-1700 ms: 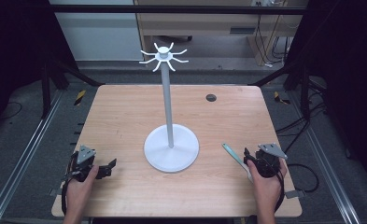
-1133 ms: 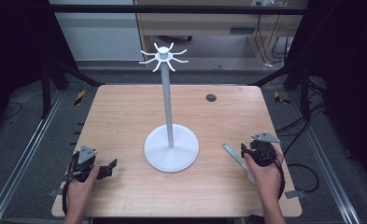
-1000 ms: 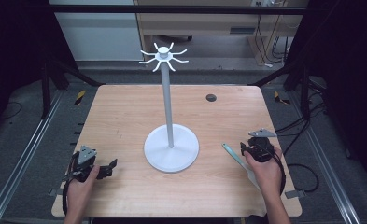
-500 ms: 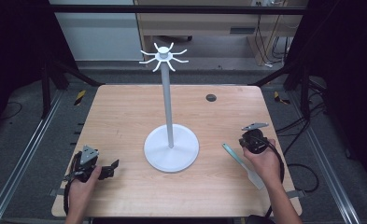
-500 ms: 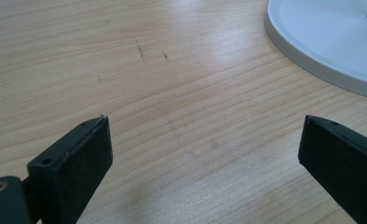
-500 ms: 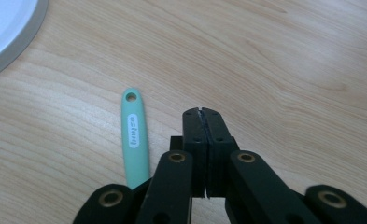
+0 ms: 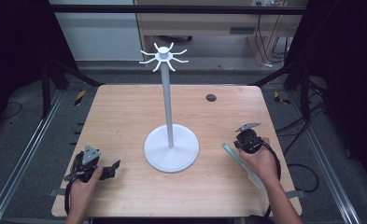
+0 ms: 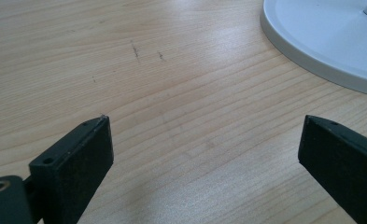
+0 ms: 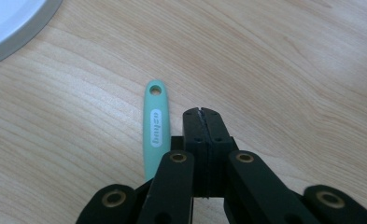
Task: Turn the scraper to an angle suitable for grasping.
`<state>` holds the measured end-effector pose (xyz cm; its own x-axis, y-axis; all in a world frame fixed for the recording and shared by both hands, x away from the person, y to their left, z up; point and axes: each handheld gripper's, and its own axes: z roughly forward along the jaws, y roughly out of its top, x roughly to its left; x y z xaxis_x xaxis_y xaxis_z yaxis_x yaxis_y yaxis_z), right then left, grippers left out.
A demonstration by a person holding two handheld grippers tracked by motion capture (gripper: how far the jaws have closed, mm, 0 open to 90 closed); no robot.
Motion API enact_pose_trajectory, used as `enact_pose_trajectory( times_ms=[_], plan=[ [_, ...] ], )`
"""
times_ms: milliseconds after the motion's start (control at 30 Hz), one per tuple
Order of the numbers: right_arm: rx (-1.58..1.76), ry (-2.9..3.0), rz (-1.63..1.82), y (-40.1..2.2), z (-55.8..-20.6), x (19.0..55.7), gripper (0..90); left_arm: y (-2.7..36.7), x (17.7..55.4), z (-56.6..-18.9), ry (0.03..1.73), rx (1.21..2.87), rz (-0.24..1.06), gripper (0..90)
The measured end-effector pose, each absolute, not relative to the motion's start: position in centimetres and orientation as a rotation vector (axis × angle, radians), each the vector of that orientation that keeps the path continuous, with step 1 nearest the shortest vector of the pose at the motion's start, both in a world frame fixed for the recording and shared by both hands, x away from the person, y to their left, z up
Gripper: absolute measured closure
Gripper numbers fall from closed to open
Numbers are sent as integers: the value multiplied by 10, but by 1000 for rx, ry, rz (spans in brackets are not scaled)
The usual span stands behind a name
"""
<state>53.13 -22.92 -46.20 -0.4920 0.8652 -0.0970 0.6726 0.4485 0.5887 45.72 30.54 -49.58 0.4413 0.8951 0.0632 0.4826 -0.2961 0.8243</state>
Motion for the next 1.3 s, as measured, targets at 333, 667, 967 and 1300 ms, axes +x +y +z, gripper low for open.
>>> enact_pose_trajectory(
  times_ms=[333, 667, 967, 1300],
  plan=[
    [1290, 2361, 656, -222, -467, 535, 900, 304, 457, -496, 1153, 1946, 692, 28],
    [1293, 2375, 632, -215, -472, 542, 900, 304, 457, -496, 1156, 1941, 691, 29],
    [1301, 2385, 615, -212, -475, 545, 900, 305, 457, -496, 1156, 1941, 693, 29],
    [1315, 2389, 620, -212, -477, 547, 900, 305, 457, -496, 1155, 1942, 693, 29]
  ],
)
